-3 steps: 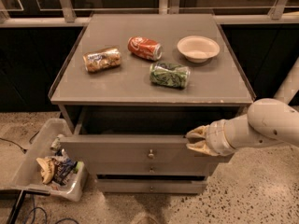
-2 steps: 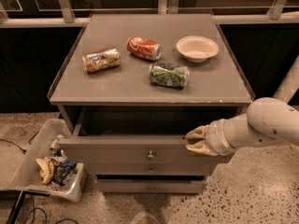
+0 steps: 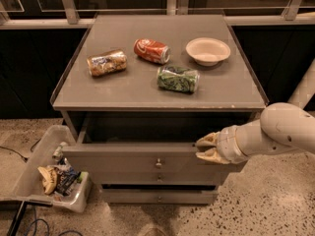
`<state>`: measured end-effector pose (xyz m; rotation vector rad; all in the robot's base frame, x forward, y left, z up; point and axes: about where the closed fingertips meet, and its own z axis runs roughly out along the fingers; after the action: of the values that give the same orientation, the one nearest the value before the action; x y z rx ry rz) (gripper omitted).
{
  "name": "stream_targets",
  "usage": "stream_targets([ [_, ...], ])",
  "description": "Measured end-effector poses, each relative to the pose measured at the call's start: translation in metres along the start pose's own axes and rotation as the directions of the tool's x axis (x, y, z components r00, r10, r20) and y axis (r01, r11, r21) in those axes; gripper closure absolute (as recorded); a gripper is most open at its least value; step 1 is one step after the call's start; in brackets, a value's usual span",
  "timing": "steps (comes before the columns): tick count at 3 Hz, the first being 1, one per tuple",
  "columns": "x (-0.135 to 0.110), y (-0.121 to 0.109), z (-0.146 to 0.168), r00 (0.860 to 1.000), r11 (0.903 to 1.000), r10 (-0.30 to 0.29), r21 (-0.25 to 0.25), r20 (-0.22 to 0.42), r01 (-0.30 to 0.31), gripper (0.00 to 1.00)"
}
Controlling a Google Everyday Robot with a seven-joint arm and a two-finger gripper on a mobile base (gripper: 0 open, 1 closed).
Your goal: Open top drawer
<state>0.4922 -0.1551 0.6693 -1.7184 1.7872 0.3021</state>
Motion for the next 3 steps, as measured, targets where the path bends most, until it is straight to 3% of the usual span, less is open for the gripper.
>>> stream_targets([
  [2, 0.0048, 0.0058, 0.0006, 1.000, 1.0000, 0.002, -0.006, 0.001, -0.002, 0.11],
  [3, 0.0048, 0.0058, 0.0006, 1.000, 1.0000, 0.002, -0.006, 0.001, -0.002, 0.00],
])
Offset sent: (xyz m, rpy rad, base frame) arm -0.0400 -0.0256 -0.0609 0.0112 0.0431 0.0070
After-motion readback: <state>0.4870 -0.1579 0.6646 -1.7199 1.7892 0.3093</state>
